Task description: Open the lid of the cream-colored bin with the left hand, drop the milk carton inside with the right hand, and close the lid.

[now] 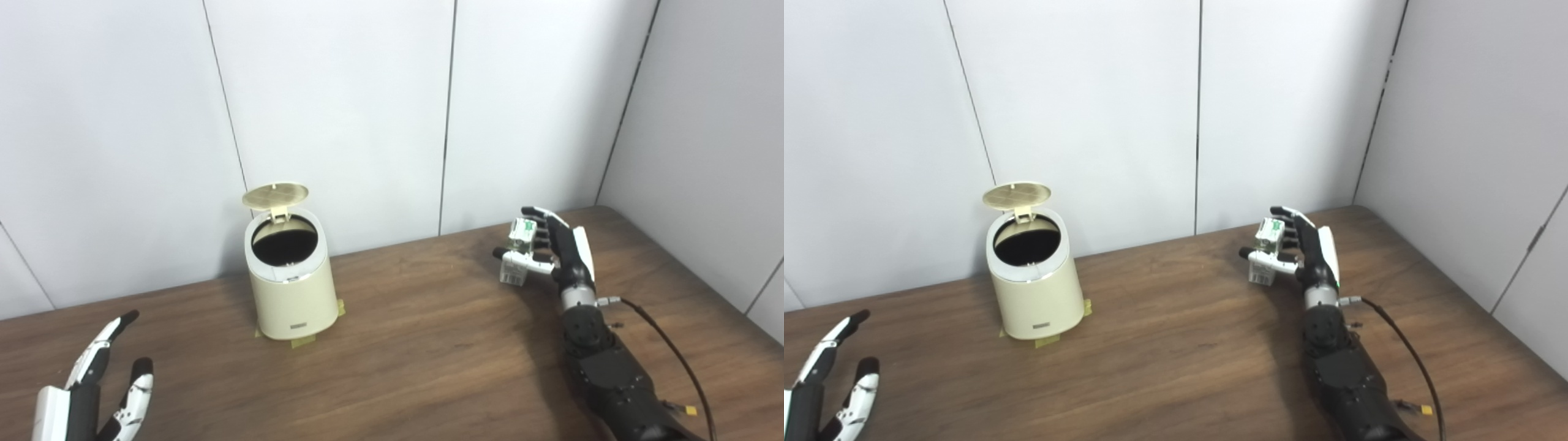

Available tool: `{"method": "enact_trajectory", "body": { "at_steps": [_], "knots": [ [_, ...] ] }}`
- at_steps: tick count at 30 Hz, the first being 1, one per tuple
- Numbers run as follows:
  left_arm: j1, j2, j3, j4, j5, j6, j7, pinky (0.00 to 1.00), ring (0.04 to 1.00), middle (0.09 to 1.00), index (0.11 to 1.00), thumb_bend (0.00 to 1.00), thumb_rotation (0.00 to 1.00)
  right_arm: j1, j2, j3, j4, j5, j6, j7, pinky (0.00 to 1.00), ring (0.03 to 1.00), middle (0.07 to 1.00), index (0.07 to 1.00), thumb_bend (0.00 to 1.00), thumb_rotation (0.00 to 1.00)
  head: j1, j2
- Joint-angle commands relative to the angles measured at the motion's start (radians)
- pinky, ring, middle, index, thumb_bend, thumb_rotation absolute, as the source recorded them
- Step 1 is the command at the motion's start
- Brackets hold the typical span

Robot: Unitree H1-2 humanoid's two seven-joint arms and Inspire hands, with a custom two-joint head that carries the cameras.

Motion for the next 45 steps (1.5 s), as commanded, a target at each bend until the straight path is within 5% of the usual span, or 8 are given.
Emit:
{"method": "enact_trajectory", "body": {
  "at_steps": [1,11,23,34,38,39,41,45],
  "knots": [
    [0.041,0.007,0.0,0.014,0.006,-0.015,0.003,0.9,0.884,0.89,0.875,0.24,0.72,-0.059,-0.035,0.0,-0.015,0.006,-0.03,0.016,0.6,0.668,0.706,0.725,0.93,0.26,-0.001,0.0],
    [0.042,0.003,0.003,0.0,0.007,-0.007,-0.005,0.91,0.879,0.886,0.873,0.23,0.68,-0.044,-0.045,0.033,-0.052,-0.041,0.072,0.019,0.63,0.692,0.71,0.72,0.92,0.26,0.0,0.003],
    [0.042,0.002,0.009,-0.002,0.009,-0.006,-0.016,0.91,0.881,0.887,0.877,0.22,0.68,-0.038,-0.036,0.017,-0.056,-0.035,0.062,0.004,0.57,0.632,0.671,0.673,0.86,0.24,0.002,0.007],
    [0.046,0.002,0.009,-0.001,0.003,-0.002,-0.022,0.92,0.89,0.895,0.882,0.23,0.69,-0.04,-0.031,-0.004,-0.056,-0.013,0.06,-0.004,0.56,0.624,0.657,0.641,0.84,0.37,0.004,0.008],
    [0.045,0.004,0.008,0.002,0.01,-0.007,-0.02,0.91,0.89,0.893,0.881,0.23,0.68,-0.045,-0.028,-0.004,-0.035,-0.024,-0.014,-0.046,0.5,0.574,0.621,0.615,0.74,0.17,0.006,0.009],
    [0.045,0.004,0.007,0.002,0.011,-0.008,-0.02,0.92,0.888,0.891,0.878,0.23,0.68,-0.048,-0.028,0.002,-0.025,-0.04,-0.028,-0.071,0.48,0.552,0.6,0.542,0.61,0.14,0.006,0.009],
    [0.045,0.003,0.007,0.002,0.012,-0.008,-0.02,0.92,0.885,0.889,0.875,0.22,0.67,-0.057,-0.027,0.007,-0.009,-0.06,-0.037,-0.115,0.46,0.53,0.525,0.497,0.55,0.04,0.006,0.009],
    [0.041,0.002,0.006,0.008,0.02,-0.008,-0.014,0.91,0.878,0.882,0.874,0.22,0.66,-0.073,-0.019,0.015,0.003,-0.086,-0.011,-0.174,0.41,0.45,0.523,0.467,0.52,0.0,0.006,0.008]
  ]
}}
